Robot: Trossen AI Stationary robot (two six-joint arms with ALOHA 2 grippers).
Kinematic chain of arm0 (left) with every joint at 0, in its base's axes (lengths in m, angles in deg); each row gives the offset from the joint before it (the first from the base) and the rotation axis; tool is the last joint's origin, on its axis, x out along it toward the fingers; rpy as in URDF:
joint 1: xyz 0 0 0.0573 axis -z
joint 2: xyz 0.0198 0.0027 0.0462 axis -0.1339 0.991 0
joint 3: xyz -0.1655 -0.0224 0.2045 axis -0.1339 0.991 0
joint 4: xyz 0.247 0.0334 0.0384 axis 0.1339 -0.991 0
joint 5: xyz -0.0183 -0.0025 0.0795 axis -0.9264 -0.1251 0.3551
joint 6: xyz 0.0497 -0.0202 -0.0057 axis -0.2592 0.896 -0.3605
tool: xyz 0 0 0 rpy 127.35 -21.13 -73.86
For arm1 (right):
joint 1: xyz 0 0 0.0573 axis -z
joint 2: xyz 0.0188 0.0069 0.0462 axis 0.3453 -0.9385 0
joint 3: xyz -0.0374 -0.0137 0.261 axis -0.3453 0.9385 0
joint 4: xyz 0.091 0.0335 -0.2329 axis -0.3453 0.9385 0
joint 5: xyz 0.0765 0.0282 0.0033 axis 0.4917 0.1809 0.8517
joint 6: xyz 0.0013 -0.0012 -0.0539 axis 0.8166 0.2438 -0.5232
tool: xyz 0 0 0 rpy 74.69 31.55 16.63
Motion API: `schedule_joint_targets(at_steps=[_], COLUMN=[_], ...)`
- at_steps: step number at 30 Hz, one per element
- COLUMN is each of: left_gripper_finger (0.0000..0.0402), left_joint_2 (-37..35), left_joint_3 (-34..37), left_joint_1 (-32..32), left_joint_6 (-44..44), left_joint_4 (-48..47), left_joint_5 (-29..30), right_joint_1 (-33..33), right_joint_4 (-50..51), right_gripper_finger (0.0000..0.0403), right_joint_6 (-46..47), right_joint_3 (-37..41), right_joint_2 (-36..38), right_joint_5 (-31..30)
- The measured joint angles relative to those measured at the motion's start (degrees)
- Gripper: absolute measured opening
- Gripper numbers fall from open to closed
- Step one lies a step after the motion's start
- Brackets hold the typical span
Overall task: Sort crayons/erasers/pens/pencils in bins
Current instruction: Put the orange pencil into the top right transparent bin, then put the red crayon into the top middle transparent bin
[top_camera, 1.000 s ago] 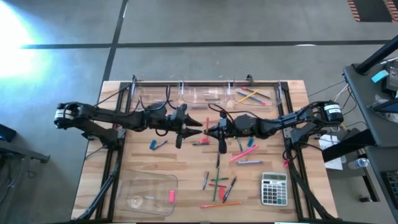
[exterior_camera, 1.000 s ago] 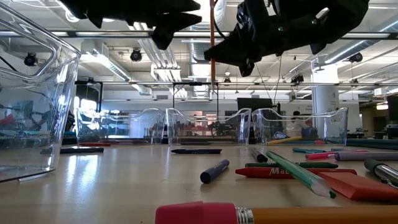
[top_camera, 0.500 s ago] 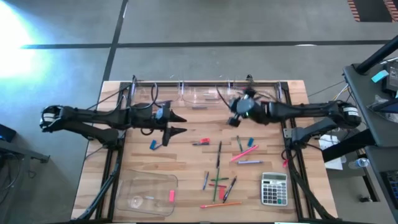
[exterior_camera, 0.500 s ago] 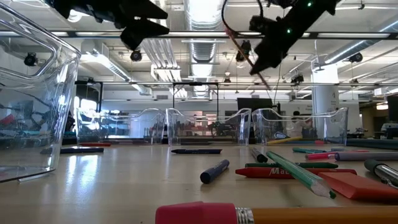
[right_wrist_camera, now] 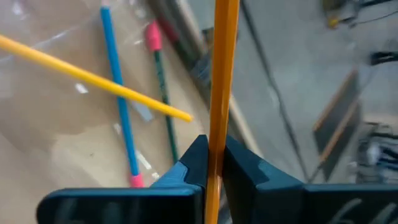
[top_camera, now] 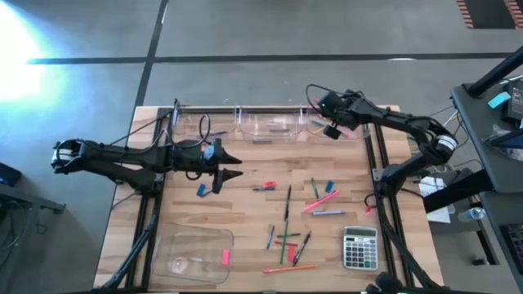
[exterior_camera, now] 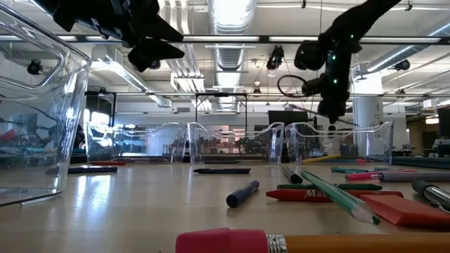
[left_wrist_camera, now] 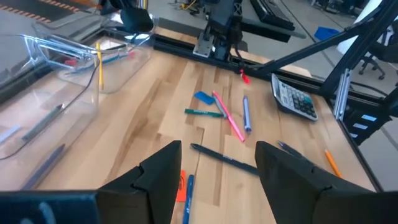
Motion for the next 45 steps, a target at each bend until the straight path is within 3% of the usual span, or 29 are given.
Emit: schedule_joint_targets(at_steps=[3, 10, 14, 20, 23, 26, 29, 35, 45], left_gripper_finger=[0.0192, 0.0192, 0.0192, 0.0192, 0.0192, 0.0192, 0.0192, 0.0192, 0.0192], left_joint_2=[0.0, 0.0, -0.24, -0.97, -0.56, 0.03, 0.8, 3.66, 11.37], left_joint_3=[0.0, -0.01, -0.82, -4.65, -5.38, -4.9, -3.95, -1.97, -0.96], left_joint_1=[0.0, -0.02, -0.07, -0.22, -0.26, -0.43, -1.55, -7.71, -17.78], left_joint_6=[-0.03, 0.0, 0.45, 6.02, 10.09, 13.51, 16.63, 19.93, 19.91], left_joint_4=[-0.04, -0.29, -6.77, -30.04, -38.04, -41.63, -43.96, -44.74, -44.49], left_joint_5=[-0.02, -0.04, 0.77, 13.53, 18.45, 21.44, 24.9, 23.53, 23.6], right_joint_1=[1.83, 1.91, 1.91, -0.91, -3.51, -6.83, -10.88, -19.32, -27.78], right_joint_4=[0.09, -0.07, 0.25, -0.68, -3.72, -9.83, -16.3, -24.08, -26.86], right_gripper_finger=[0.0042, 0.0105, 0.0127, 0.0125, 0.0119, 0.0115, 0.0114, 0.0116, 0.0116], right_joint_6=[-0.25, -0.28, 1.84, 6.0, 8.14, 10.47, 11.9, 13.25, 13.17], right_joint_3=[0.6, 0.65, 0.18, -0.18, 0.08, 1.24, 2.82, 5.35, 5.41], right_joint_2=[-0.9, -0.63, 1.57, 9.02, 13.81, 18.72, 22.73, 26.88, 23.85], right_joint_5=[3.12, 3.36, 3.38, 6.74, 14.36, 23.17, 28.2, 29.53, 29.3])
